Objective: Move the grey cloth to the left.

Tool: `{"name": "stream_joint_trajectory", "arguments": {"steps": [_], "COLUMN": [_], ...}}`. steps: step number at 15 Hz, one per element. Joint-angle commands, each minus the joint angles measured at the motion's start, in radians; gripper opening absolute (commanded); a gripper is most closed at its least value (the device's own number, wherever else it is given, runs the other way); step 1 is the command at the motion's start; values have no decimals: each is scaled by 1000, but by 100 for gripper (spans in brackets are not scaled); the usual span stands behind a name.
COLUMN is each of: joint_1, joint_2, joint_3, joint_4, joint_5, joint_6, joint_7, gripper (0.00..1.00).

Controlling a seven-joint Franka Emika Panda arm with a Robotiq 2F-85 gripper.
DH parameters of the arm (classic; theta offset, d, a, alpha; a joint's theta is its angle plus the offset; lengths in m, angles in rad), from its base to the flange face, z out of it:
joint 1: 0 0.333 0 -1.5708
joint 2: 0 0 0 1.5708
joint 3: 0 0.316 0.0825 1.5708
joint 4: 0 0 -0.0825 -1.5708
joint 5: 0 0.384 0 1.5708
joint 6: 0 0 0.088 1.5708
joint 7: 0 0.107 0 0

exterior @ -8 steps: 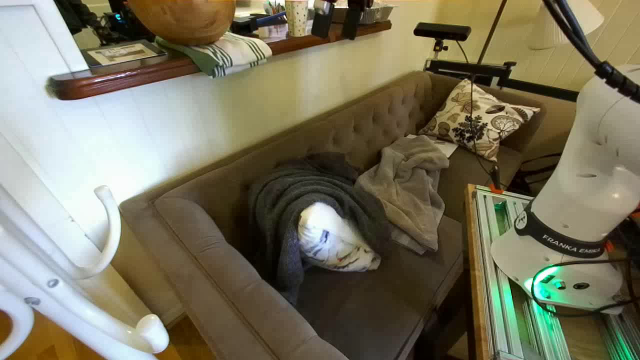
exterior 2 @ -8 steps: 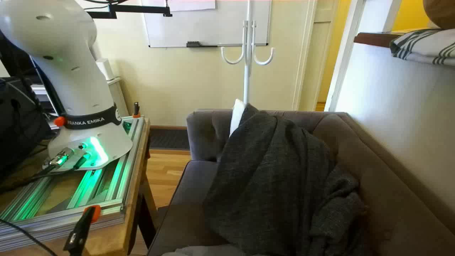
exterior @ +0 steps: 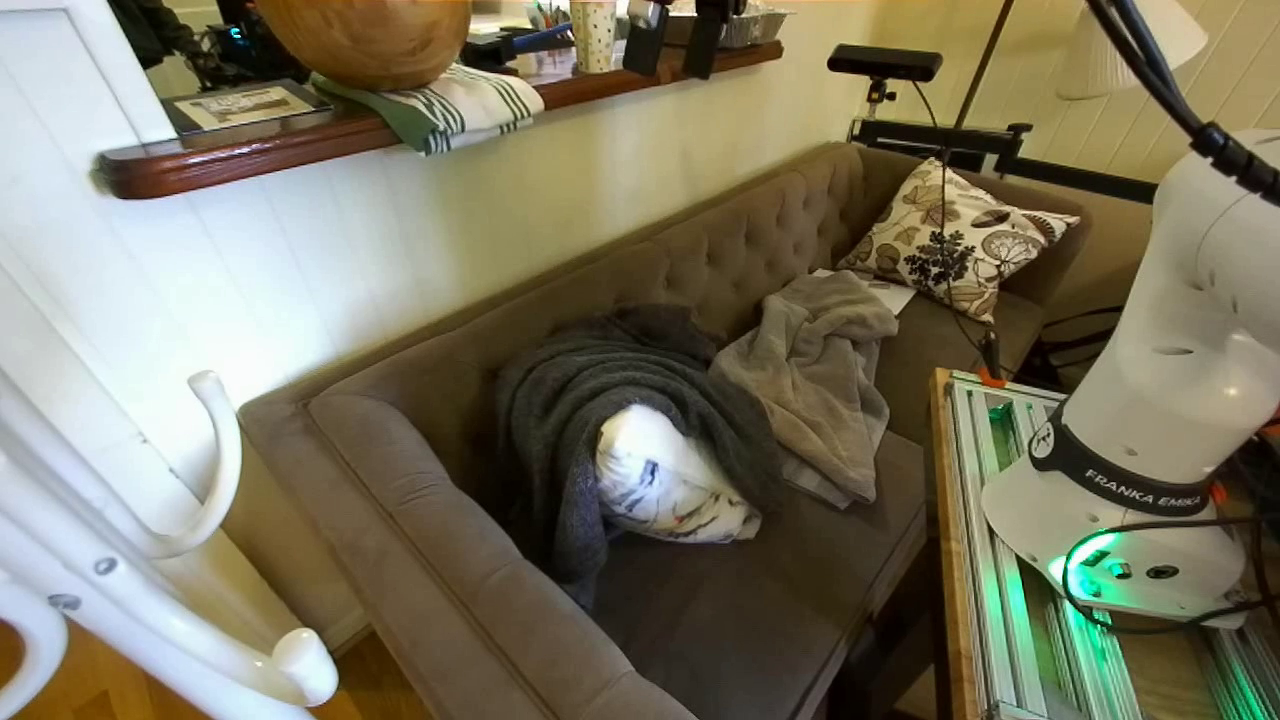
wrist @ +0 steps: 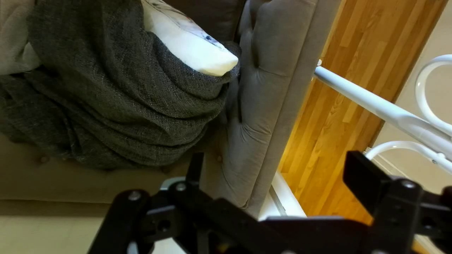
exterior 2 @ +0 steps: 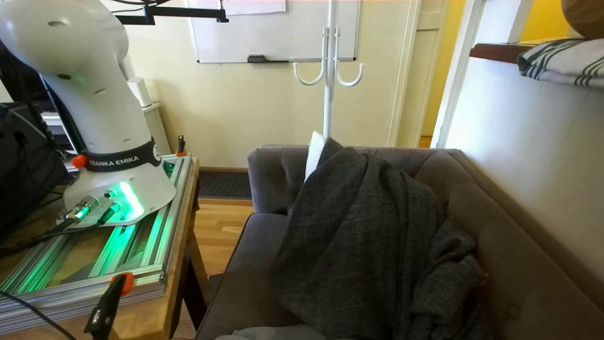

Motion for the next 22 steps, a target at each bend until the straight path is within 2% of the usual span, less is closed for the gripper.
{"name": "stream_joint_trajectory", "arguments": {"steps": [1, 7, 11, 13, 15, 16, 17, 18, 22], "joint_1": [-20, -153, -221, -239, -256, -258, -253, -247, -244], "joint_2": [26, 143, 263, 332, 401, 437, 477, 413, 485], "joint_3": [-7, -134, -195, -210, -211, -217, -228, -226, -236], "joint_4": [13, 3, -27, -50, -77, -78, -54, -79, -72], "joint_5": [6, 18, 25, 32, -13, -10, 16, -1, -1], "joint_6": [0, 50, 143, 202, 263, 254, 174, 221, 207], "joint_7": [21, 87, 150, 204, 286, 305, 280, 256, 261], "gripper": [100, 100, 100, 100, 100, 100, 100, 100, 100]}}
